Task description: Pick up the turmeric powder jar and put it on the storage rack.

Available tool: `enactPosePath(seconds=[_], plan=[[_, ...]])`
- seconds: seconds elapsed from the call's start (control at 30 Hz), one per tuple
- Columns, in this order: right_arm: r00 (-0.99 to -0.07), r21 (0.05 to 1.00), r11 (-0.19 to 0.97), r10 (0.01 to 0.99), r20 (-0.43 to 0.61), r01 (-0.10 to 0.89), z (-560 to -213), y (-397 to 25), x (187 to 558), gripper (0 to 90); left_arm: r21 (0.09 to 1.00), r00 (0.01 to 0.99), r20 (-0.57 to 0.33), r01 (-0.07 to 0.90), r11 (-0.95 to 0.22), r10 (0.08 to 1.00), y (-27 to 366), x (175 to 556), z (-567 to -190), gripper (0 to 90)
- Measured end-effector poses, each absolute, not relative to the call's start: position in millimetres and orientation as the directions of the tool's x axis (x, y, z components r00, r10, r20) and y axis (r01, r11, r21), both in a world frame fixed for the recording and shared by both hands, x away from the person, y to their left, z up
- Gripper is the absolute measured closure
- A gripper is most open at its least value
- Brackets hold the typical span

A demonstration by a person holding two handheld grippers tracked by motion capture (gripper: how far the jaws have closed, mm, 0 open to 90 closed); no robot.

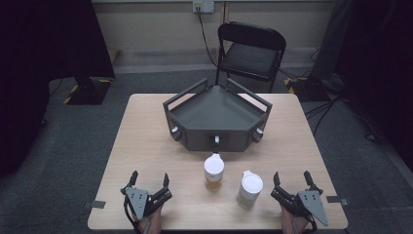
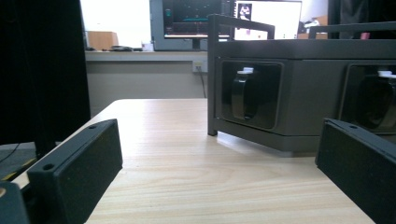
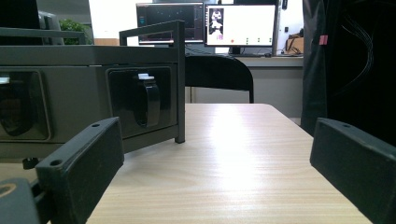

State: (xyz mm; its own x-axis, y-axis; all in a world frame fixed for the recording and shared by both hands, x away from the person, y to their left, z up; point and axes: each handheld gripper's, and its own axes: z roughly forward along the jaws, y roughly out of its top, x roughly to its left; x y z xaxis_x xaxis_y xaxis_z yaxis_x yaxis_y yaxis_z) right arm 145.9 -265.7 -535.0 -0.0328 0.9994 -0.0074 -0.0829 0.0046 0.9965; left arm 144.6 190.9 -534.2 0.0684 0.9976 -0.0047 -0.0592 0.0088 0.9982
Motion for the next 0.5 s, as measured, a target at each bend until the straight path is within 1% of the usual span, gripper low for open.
enactPosePath(seconds=[0.5], plan=[[-0.032, 0.998, -0.004, 0.999, 0.001, -0.069, -532.7, -266.9, 147.6, 1.4, 0.998, 0.059, -0.004, -0.060, 0.008, 0.998, 189.7, 144.9, -534.2, 0.0]])
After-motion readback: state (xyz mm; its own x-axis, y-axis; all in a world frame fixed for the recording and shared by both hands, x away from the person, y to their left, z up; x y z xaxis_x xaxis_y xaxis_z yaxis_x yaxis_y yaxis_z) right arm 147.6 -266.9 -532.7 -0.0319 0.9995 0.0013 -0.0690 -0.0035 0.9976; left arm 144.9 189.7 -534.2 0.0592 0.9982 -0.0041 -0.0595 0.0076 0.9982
